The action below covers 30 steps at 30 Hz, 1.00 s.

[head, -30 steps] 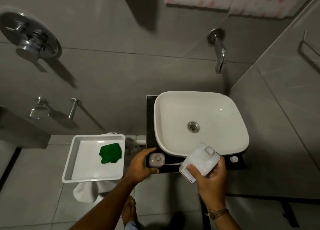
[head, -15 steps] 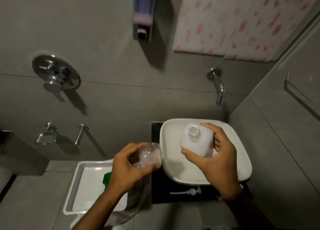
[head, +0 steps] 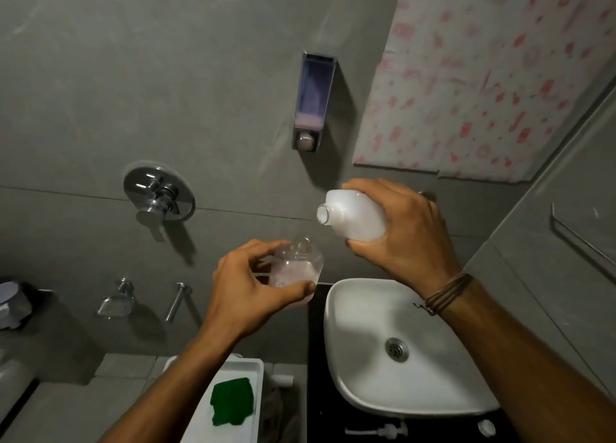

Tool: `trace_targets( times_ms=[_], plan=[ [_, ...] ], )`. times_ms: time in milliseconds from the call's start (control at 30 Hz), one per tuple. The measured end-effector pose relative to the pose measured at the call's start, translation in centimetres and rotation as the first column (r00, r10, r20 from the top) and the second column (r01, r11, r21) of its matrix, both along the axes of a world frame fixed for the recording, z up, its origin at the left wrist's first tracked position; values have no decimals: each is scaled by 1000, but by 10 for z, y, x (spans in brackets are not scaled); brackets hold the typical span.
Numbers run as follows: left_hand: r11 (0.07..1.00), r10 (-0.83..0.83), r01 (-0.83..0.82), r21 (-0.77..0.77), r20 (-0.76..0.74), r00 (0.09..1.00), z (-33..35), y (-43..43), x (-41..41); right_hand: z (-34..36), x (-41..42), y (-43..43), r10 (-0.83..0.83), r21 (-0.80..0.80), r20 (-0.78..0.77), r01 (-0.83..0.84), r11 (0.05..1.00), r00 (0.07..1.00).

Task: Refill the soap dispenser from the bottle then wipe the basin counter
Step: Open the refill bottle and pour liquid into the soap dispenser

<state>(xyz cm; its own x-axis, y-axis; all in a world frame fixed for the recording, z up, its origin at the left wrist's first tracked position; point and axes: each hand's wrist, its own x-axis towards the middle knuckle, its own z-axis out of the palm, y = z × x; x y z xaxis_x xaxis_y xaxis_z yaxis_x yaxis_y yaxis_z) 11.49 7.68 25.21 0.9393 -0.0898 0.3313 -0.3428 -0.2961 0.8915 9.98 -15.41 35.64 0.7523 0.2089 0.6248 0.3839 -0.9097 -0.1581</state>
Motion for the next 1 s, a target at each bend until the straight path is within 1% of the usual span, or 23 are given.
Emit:
trace_targets(
  times_ms=[200,367,667,800,1000],
  plan=[
    [1000,13,-12,22,-31,999,4,0,-1,0,7,7,4,-122,25,-1,993,1000],
    [999,19,-18,31,-38,999,7,1,0,-2,12,5,-8,-189,14,11,982,1000],
    [1000,-12,14,27,-66,998,11,0,2,-3,13,1,-10,-211,68,24,977,998],
    [999,0,3,38,-78,997,10,-1,3,-4,14,-1,-15,-216,65,28,976,998],
    [998,11,-6,65,-71,997,9,-2,5,-3,12,-2,-6,-213,108,29,977,994]
  ],
)
